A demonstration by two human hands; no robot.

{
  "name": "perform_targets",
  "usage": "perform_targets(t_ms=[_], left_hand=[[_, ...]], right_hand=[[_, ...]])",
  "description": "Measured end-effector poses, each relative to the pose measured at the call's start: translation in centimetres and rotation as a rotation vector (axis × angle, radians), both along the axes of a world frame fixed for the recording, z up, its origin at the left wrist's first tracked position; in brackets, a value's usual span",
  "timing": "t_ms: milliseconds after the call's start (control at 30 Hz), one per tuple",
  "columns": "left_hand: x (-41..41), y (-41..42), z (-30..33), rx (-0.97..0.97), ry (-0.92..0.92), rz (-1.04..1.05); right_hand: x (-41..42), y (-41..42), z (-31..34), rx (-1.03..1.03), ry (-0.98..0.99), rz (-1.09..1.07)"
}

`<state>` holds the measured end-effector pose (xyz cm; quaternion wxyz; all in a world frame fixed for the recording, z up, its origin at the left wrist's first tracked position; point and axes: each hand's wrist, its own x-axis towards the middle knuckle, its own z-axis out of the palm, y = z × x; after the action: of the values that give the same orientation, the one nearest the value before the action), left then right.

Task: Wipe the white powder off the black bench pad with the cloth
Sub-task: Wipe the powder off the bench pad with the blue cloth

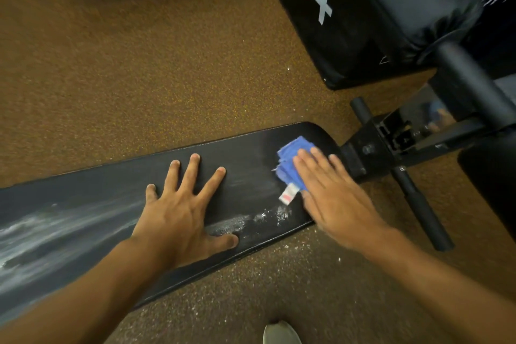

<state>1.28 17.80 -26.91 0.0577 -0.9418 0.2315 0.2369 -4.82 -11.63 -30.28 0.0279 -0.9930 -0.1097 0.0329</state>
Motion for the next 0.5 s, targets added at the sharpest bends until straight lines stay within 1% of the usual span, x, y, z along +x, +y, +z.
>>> perform_targets(t_ms=[67, 133, 167, 233, 300, 367, 433, 500], left_hand=[[-0.1, 0.0, 0.0, 0.004, 0.005, -0.002], [-0.2, -0.1, -0.2, 0.009, 0.004, -0.006], [-0.2, -0.1, -0.2, 0.01, -0.001, -0.007], [-0.1, 0.0, -0.3, 0.004, -0.009, -0.005], [0.0, 0.1, -0.1, -0.003, -0.008, 0.002], [0.0, 0.0, 0.0, 0.005, -0.002, 0.004], [-0.1, 0.0, 0.0, 0.0, -0.002, 0.0], [-0.2, 0.0, -0.1, -0.008, 0.0, 0.0]], right_hand=[[2.4, -0.7, -0.3, -0.037, -0.011, -0.187], [5.4, 1.3, -0.6, -0.001, -0.024, -0.303], [6.1, 2.7, -0.8, 0.025, -0.037, -0.293], [4.8, 4.4, -1.0, 0.038, -0.035, -0.158], [1.4, 3.9, -0.3, 0.042, 0.018, -0.025], [-1.3, 1.6, 0.0, 0.055, 0.033, 0.031], [-0.9, -0.3, -0.3, 0.043, 0.015, -0.043], [2.0, 0.0, -0.7, 0.053, 0.002, -0.224]])
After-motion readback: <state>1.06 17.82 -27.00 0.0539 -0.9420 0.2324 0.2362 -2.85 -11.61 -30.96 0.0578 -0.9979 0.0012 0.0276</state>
